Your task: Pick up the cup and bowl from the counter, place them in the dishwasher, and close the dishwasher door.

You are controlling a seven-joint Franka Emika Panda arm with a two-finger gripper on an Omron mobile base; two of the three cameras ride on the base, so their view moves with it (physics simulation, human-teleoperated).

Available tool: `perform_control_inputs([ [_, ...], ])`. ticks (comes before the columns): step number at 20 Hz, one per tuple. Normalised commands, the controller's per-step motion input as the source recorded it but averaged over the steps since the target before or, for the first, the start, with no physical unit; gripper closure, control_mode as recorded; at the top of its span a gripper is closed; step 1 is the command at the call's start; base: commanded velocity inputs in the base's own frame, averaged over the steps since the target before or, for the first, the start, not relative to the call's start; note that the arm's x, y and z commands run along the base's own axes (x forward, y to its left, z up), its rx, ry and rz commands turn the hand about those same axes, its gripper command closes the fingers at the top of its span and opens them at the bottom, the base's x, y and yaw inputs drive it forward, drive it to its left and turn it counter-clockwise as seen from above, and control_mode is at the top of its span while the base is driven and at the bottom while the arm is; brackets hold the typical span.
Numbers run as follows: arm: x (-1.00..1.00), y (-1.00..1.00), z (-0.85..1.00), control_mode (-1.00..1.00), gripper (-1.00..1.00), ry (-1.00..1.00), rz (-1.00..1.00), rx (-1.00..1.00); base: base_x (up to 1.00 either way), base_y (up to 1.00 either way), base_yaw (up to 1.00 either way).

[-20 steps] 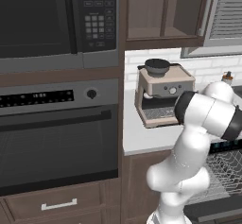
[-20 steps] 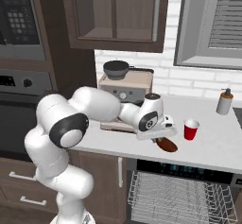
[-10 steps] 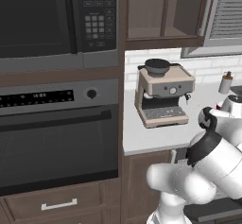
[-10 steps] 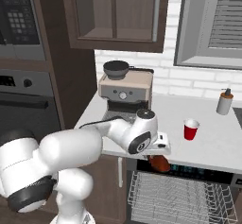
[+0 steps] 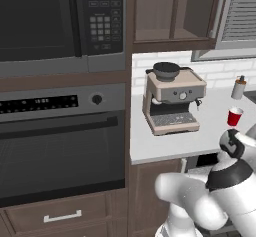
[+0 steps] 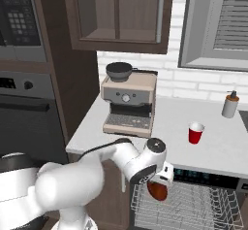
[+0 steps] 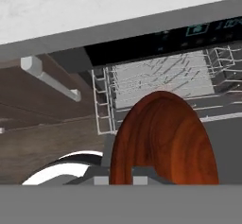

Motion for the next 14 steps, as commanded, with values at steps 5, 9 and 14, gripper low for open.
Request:
perform_control_inputs([
  [5,0.00,-0.05,-0.59,-1.00,1.00,-0.04,-0.12,0.16,0.00,0.00,0.00],
  [9,0.00,-0.14,-0.48,-1.00,1.00,-0.21,-0.01,0.12,0.00,0.00,0.00],
  [14,0.32,-0.01,-0.26,-1.00,1.00,-0.20,0.00,0.00,0.00,0.00,0.00],
])
